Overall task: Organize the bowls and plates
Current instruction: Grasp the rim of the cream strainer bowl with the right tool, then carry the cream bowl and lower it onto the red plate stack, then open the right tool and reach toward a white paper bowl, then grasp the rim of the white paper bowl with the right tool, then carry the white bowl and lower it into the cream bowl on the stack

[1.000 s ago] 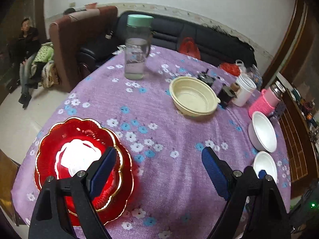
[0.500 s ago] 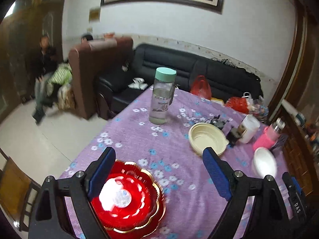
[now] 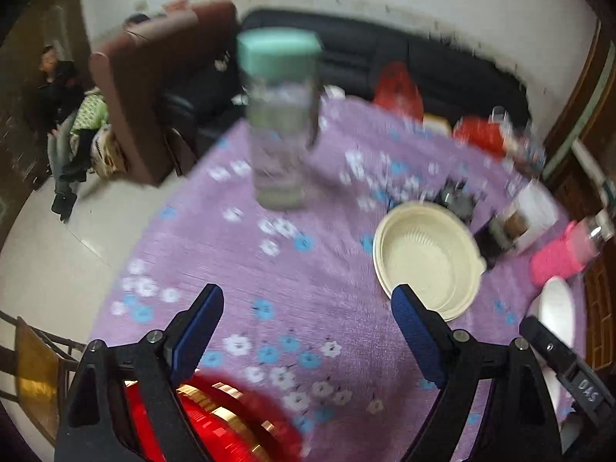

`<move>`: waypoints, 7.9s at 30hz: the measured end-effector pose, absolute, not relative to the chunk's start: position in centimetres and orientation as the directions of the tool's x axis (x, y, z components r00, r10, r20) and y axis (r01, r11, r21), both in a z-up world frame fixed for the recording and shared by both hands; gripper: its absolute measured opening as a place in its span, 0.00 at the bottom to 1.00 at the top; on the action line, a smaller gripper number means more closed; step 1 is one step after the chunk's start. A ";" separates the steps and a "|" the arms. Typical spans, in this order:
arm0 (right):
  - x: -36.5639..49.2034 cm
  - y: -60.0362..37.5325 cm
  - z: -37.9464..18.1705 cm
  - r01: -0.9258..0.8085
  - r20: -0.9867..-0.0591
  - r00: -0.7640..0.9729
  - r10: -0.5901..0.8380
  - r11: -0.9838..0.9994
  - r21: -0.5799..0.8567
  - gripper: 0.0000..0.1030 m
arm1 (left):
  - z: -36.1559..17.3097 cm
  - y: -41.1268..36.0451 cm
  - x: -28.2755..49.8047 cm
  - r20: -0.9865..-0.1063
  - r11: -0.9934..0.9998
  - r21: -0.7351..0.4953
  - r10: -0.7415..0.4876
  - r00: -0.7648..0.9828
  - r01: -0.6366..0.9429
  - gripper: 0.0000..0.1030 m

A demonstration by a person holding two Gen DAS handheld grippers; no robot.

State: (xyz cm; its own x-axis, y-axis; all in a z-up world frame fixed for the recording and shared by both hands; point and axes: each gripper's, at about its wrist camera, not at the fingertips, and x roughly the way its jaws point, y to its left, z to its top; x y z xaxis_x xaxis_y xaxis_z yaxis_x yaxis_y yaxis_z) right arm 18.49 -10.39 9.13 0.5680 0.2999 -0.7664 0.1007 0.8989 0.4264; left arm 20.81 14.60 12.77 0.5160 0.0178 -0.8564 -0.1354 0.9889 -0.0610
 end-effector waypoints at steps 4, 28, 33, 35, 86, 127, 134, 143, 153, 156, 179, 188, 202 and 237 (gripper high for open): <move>20.9 -10.4 6.5 0.154 -0.774 0.544 0.324 0.868 0.471 0.68 | 8.9 12.3 24.3 -0.899 0.990 -0.085 -0.028 0.437 -0.112 0.79; 24.3 -7.0 2.6 0.142 -0.795 0.509 0.330 0.879 0.456 0.17 | 4.0 9.8 27.4 -0.939 0.982 -0.163 -0.123 0.321 -0.099 0.20; 19.9 -5.5 6.2 0.052 -0.761 0.539 0.362 0.887 0.459 0.17 | 8.3 11.4 21.4 -0.920 0.985 -0.154 -0.112 0.374 -0.083 0.20; 17.7 -4.3 7.7 0.006 -0.747 0.543 0.384 0.888 0.460 0.17 | 10.0 12.7 18.1 -0.909 0.987 -0.142 -0.099 0.405 -0.079 0.20; -4.7 -4.4 9.9 -0.167 -0.509 0.810 0.291 0.947 0.275 0.57 | 17.7 13.8 -12.3 -0.376 0.980 0.049 0.197 0.905 -0.193 0.95; -5.8 -10.3 6.4 0.051 -0.404 0.914 0.028 0.982 0.183 0.66 | 11.5 6.6 -8.6 -0.593 0.993 0.100 0.111 0.797 -0.064 0.95; -5.7 -10.2 6.2 0.058 -0.405 0.914 0.018 0.983 0.174 0.66 | 11.4 6.8 -8.6 -0.599 0.994 0.095 0.106 0.794 -0.061 0.95; -6.1 -10.3 6.3 0.065 -0.389 0.921 0.003 0.985 0.162 0.66 | 11.3 6.9 -8.6 -0.620 0.996 0.080 0.083 0.780 -0.043 0.95; -9.1 -21.7 9.6 0.272 -0.403 0.906 -0.129 0.907 0.321 0.71 | 11.9 7.3 -8.8 -0.644 1.000 0.029 0.013 0.765 0.007 0.95; -7.7 -25.5 7.3 0.379 -0.535 0.828 -0.166 0.869 0.317 0.71 | 11.5 6.8 -8.7 -0.658 1.000 0.017 -0.006 0.753 0.023 0.95; 2.1 -23.1 0.1 0.050 -0.671 0.664 0.330 0.876 0.480 0.08 | 8.3 3.7 -2.2 -0.769 0.986 -0.131 -0.164 0.618 0.099 0.95; 1.6 -18.3 -0.5 -0.121 -0.671 0.592 0.447 0.872 0.475 0.09 | 4.1 1.7 2.2 -0.836 0.979 -0.176 -0.203 0.510 0.102 0.49; 0.9 -16.8 0.6 -0.148 -0.644 0.636 0.425 0.886 0.439 0.09 | 4.9 1.5 1.1 -0.826 0.972 -0.177 -0.231 0.514 0.152 0.13; 6.5 13.1 6.6 -0.408 -0.694 0.503 0.516 0.849 0.335 0.11 | 13.2 28.6 -2.0 -0.722 0.953 -0.159 0.067 0.688 -0.259 0.50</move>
State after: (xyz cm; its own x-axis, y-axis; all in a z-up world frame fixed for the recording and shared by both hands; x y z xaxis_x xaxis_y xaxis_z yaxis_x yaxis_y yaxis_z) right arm 6.54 13.13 6.61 0.5026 0.5156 -0.6939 -0.4080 0.8491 0.3354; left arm -2.03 28.58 13.18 0.6883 0.0667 -0.7224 -0.2594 0.9525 -0.1592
